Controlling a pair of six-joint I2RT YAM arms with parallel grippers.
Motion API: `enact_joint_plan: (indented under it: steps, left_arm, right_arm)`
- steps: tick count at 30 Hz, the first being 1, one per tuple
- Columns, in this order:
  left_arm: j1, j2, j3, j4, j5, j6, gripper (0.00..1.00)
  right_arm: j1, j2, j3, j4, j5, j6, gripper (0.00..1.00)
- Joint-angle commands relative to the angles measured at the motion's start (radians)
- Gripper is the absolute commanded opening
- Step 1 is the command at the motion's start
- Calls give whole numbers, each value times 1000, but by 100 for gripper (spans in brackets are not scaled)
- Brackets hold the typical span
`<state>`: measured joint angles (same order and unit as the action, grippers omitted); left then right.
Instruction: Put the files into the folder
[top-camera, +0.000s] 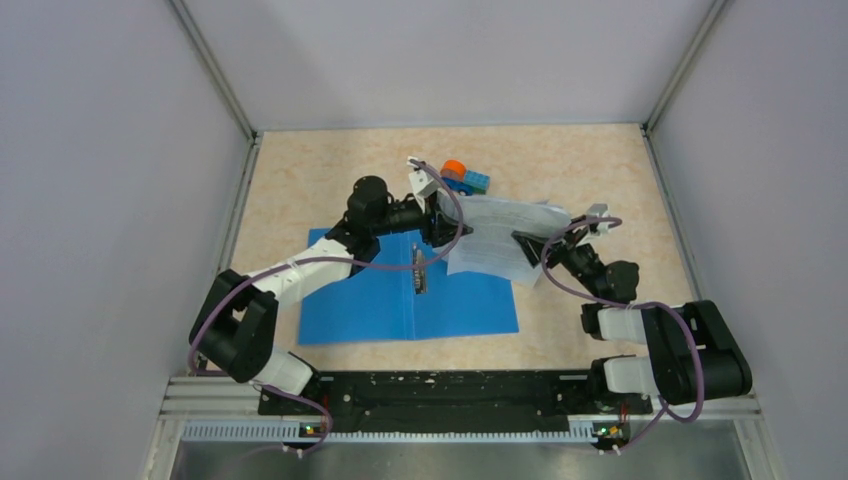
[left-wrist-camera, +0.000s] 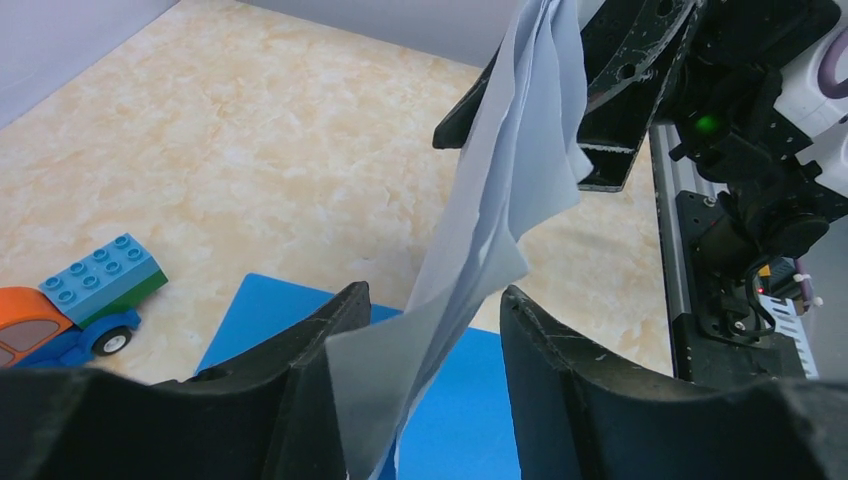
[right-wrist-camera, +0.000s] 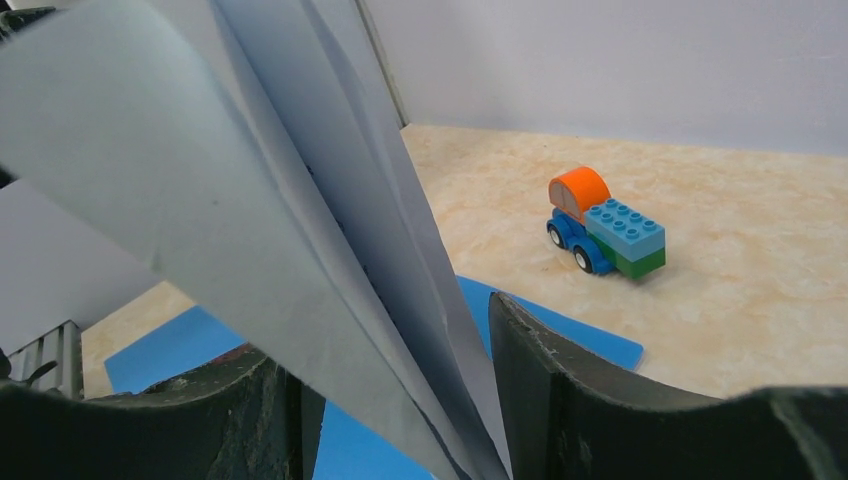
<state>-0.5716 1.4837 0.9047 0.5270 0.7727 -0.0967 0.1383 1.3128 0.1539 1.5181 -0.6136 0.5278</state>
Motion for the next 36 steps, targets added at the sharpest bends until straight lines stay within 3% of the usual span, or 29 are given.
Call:
enact_joint_plan:
  steps: [1,22,36]
  left_arm:
    - [4,-31,-6,103,49,-69,55]
    - [-26,17,-7,229,64,-179,54]
    - [18,-99,-74,109,68,-76,63]
  right_arm:
    - [21,-3,40,45,-12,-23,57]
    - [98,78,83,90,43,-29,57]
    - [98,79,48,103,49,-47,57]
